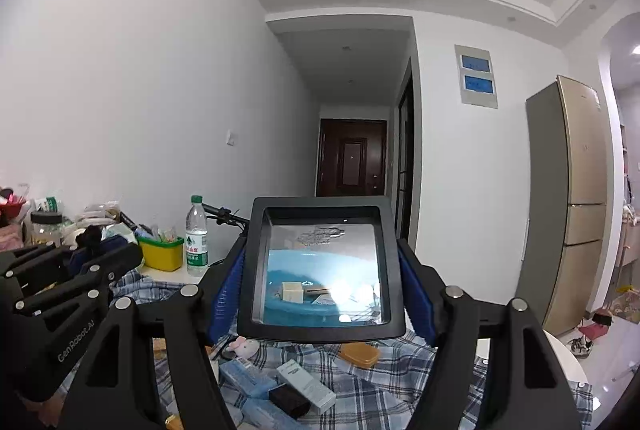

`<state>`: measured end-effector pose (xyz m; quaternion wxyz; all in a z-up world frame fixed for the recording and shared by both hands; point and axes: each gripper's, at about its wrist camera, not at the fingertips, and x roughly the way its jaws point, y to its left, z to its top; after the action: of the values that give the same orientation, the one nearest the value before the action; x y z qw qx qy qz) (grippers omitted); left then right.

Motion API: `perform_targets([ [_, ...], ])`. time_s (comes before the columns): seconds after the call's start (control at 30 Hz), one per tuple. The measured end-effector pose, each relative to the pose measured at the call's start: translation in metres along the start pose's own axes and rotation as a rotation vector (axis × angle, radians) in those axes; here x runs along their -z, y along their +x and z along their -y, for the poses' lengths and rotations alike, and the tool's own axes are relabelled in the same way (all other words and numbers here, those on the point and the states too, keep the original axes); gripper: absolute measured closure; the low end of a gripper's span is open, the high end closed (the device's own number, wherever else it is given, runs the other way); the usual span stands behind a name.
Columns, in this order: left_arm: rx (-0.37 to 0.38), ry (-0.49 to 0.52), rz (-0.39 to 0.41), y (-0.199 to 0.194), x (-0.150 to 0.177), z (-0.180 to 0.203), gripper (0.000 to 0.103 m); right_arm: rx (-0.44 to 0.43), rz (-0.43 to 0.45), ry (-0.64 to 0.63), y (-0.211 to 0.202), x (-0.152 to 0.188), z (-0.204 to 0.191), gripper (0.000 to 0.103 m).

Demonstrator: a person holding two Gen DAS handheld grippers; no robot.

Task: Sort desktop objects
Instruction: 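Carry the black toy and black frame with both grippers over the blue basin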

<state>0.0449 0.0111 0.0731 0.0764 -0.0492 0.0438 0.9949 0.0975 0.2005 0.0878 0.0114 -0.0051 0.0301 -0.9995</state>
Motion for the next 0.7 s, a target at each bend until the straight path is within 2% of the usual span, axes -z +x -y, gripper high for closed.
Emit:
perform_targets([
  [0.07, -0.018, -0.012, -0.037, 0.011, -0.005, -0.003, 0.091, 0.006, -0.019, 0.018, 0.011, -0.004, 0.005, 0.035],
  [0.27, 0.046, -0.083, -0.097, 0.053, -0.025, -0.017, 0.091, -0.03, -0.087, 0.093, 0.046, -0.017, 0.024, 0.035],
  [0.4, 0.07, -0.073, -0.082, 0.086, -0.046, -0.018, 0.091, -0.002, -0.095, 0.075, 0.066, -0.032, 0.031, 0.035],
  [0.47, 0.064, -0.07, -0.081, 0.102, -0.054, -0.017, 0.091, -0.008, -0.093, 0.08, 0.079, -0.042, 0.036, 0.035],
  [0.53, 0.091, -0.086, -0.082, 0.121, -0.063, -0.018, 0.091, -0.011, -0.09, 0.086, 0.094, -0.052, 0.04, 0.035],
  [0.7, 0.078, -0.106, -0.062, 0.162, -0.076, -0.018, 0.091, -0.007, -0.084, 0.131, 0.138, -0.069, 0.05, 0.035],
])
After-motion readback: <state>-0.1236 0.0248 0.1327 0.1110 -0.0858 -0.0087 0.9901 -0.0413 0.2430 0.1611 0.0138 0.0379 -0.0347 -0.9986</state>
